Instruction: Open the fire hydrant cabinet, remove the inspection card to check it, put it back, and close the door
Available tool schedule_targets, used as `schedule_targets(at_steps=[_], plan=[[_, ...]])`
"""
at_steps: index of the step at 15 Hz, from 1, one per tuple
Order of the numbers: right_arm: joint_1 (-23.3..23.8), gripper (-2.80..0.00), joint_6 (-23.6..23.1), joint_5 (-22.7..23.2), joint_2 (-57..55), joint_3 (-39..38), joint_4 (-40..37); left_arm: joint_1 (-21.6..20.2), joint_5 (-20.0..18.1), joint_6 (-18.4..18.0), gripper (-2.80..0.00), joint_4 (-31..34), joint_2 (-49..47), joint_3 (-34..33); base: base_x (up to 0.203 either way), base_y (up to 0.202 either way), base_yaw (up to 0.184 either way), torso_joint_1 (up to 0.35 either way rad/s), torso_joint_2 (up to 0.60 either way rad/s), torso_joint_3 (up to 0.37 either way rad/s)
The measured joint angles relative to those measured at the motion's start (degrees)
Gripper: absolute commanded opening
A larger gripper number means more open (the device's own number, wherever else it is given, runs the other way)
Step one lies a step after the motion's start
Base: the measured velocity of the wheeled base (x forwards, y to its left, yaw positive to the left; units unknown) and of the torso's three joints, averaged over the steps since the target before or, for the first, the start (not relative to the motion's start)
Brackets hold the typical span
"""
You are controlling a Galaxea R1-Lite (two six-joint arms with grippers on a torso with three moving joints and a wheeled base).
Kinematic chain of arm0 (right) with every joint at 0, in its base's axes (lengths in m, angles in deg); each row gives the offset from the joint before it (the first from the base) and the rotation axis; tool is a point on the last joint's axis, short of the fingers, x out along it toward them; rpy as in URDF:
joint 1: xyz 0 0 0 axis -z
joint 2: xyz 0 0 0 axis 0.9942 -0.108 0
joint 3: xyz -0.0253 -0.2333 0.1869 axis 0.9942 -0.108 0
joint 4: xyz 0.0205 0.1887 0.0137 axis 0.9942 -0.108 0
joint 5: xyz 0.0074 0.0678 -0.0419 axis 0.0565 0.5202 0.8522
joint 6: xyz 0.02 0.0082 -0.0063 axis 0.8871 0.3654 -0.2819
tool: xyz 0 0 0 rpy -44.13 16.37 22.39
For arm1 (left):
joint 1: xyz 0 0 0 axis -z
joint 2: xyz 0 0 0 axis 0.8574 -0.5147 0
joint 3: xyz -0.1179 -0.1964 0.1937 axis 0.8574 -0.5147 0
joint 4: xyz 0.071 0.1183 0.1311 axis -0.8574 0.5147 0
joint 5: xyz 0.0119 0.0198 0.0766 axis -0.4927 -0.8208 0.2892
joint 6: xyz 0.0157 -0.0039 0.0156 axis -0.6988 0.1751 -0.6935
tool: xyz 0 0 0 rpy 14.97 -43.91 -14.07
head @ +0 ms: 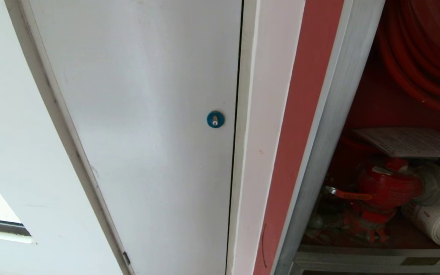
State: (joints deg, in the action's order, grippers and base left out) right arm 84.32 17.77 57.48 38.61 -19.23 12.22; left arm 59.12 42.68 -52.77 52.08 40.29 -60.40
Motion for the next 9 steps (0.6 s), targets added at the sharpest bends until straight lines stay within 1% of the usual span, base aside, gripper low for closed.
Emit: schedule_targets(at_steps=[9], plan=[[0.00, -2.80, 0.39, 0.06, 0.00, -0.07, 0.08, 0.00, 0.02, 0.00, -2.80, -0.01, 0.00, 0.00, 0.000, 0.000, 0.000, 0.000, 0.00, 0.000]])
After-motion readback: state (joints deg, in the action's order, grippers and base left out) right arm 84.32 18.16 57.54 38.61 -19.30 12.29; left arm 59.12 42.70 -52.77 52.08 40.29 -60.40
